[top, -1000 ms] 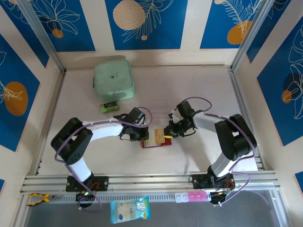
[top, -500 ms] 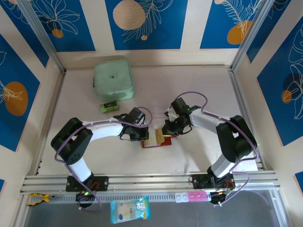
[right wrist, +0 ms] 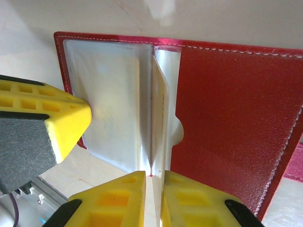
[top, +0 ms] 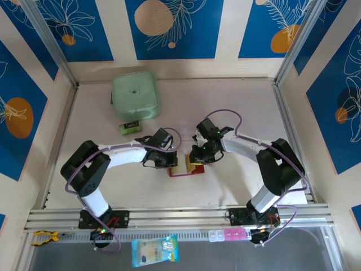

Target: Take the credit cards out of the card holder

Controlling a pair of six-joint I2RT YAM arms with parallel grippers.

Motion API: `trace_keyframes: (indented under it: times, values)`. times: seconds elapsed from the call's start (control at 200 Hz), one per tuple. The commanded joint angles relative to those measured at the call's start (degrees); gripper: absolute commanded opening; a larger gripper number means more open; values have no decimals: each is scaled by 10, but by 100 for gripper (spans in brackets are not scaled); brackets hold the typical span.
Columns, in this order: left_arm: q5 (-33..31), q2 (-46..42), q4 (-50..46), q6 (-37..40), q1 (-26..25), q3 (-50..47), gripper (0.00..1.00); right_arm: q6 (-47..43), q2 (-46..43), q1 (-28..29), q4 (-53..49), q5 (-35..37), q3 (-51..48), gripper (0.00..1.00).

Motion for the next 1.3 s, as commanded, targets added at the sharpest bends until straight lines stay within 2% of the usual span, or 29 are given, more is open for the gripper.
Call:
trace_keyframes:
  times: [0.0,0.24,0.405,0.6,0.775,0.95,1.085,1.295]
  values:
    - [-2,9,-9,6,-5,-12,0,23,-16,6,0,19,4,15]
    - [-5,2,-9,8,-5,-11,1,24,-6,14,-3,31,11,8]
    - [-9,-17,-19,10,-4,-4,6,17,-24,16,-16,38,20,4]
    - [-24,-53,-48,25,5,7,7,-55,-49,5,-71,40,50,0]
    - [-21,-82,-57,30,28,3,9,-184,-52,-20,-109,11,92,0]
    - [-9,-92,-64,36,49,4,10,-391,-48,-38,-151,-30,136,0]
    - [-2,-95,-68,40,60,4,10,-540,-40,-42,-165,0,163,0]
    - [1,-106,-76,42,73,3,10,-699,10,-54,-210,36,242,0]
